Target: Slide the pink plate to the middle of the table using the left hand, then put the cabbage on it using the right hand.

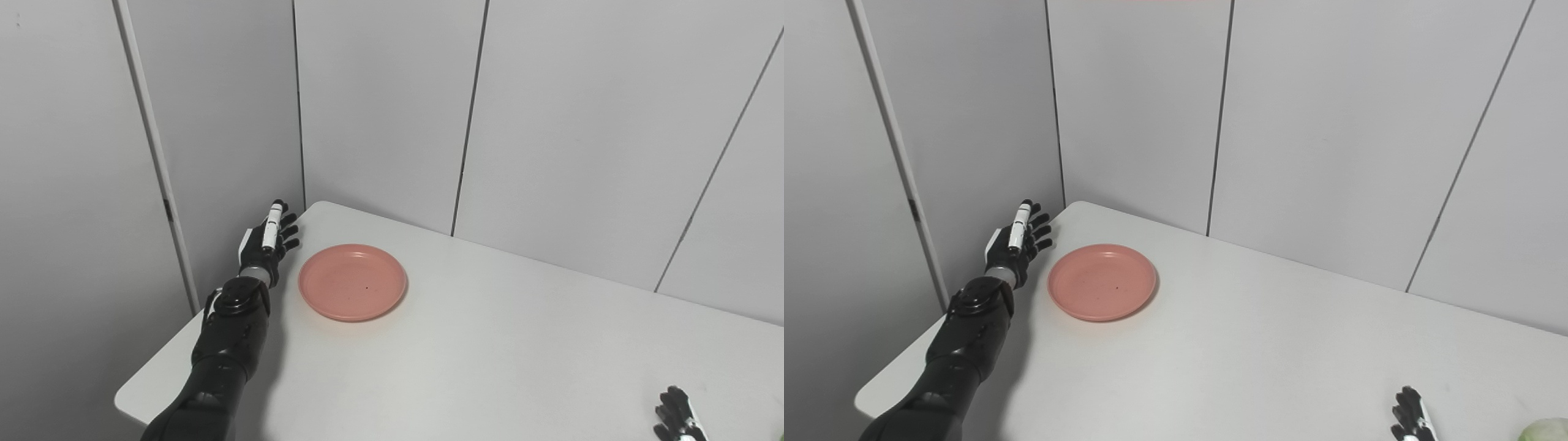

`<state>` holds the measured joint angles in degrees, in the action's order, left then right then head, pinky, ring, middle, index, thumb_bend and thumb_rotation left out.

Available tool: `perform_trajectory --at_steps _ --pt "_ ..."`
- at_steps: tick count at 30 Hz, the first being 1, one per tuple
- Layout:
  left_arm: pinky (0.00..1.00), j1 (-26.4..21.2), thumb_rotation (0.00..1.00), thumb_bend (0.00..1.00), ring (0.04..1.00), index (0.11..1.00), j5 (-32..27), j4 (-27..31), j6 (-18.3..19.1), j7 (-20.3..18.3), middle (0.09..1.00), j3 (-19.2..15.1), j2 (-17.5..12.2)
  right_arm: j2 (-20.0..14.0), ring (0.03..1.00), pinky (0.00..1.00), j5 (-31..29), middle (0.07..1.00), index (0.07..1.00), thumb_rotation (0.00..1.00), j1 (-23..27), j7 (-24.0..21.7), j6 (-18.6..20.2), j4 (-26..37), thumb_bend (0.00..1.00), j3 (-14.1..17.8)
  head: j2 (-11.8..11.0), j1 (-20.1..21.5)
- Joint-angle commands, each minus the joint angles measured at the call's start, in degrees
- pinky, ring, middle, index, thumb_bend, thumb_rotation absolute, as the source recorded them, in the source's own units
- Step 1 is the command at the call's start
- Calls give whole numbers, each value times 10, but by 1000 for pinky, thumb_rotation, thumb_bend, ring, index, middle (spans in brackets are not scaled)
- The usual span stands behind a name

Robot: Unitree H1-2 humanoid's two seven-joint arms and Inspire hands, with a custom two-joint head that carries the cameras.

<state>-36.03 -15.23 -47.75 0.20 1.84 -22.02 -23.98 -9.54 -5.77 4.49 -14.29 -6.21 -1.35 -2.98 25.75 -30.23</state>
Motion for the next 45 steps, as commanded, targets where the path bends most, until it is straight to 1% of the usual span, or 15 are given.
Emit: perform_trajectory --at_steps 1,4,6,8,12,15,21,24,26,29,33,35,37,43,45 --pt "875 -46 1000 423 902 893 2 -6 -31 -5 904 3 -27 0 1000 1000 2 1000 1000 1000 -24 1 -5 -13 244 -1 1 0" --pt "885 -54 1000 426 907 893 -3 -27 -31 -9 906 3 -28 0 1000 1000 7 1000 1000 1000 -27 5 5 -5 278 -1 4 2" --pt "893 -62 1000 421 910 893 -1 -52 -42 -13 907 6 -30 1 1000 1000 10 1000 1000 1000 -29 7 11 2 285 -1 5 2" --pt "897 -67 1000 419 910 892 1 -74 -56 -16 908 11 -32 1 1000 1000 12 1000 1000 1000 -29 6 12 4 278 0 6 1" --pt "891 -71 1000 402 913 895 3 -99 -67 -20 912 20 -35 -1 1000 1000 4 1000 1000 1000 -29 0 8 3 272 1 7 1" --pt "890 -71 1000 399 918 911 2 -128 -83 -29 922 23 -37 -1 1000 1000 6 1000 1000 1000 -31 3 16 9 256 1 10 3" --pt "888 -78 1000 408 905 903 9 -187 -110 -29 907 33 -39 -1 1000 1000 6 1000 1000 1000 -33 2 18 17 271 1 13 4" --pt "922 -79 1000 407 937 927 6 -206 -118 -42 941 36 -39 0 1000 1000 5 1000 1000 1000 -33 3 19 19 251 2 14 6" --pt "928 -79 1000 407 942 930 4 -213 -122 -49 947 38 -39 0 1000 1000 10 1000 1000 1000 -34 6 18 21 251 1 16 8" --pt "890 -79 1000 405 909 900 3 -215 -121 -45 917 38 -33 2 1000 1000 4 1000 1000 1000 -34 5 22 25 269 2 17 9" --pt "864 -72 1000 402 895 897 1 -205 -115 -60 900 42 -25 0 1000 1000 23 1000 1000 1000 -36 11 27 35 244 -2 19 11" --pt "866 -67 1000 405 896 898 1 -201 -117 -70 900 45 -21 1 1000 1000 21 1000 1000 1000 -37 12 31 39 233 -2 20 12" --pt "852 -64 1000 413 883 884 1 -201 -120 -71 886 47 -16 2 1000 1000 17 1000 1000 1000 -38 11 36 44 223 -1 22 14" --pt "825 -50 1000 416 854 862 1 -179 -108 -75 864 52 5 1 1000 1000 9 1000 1000 1000 -37 8 35 46 211 0 26 16" --pt "821 -44 1000 417 847 853 -1 -166 -101 -75 858 55 14 -1 1000 1000 11 1000 1000 1000 -38 9 44 53 209 -1 28 19"
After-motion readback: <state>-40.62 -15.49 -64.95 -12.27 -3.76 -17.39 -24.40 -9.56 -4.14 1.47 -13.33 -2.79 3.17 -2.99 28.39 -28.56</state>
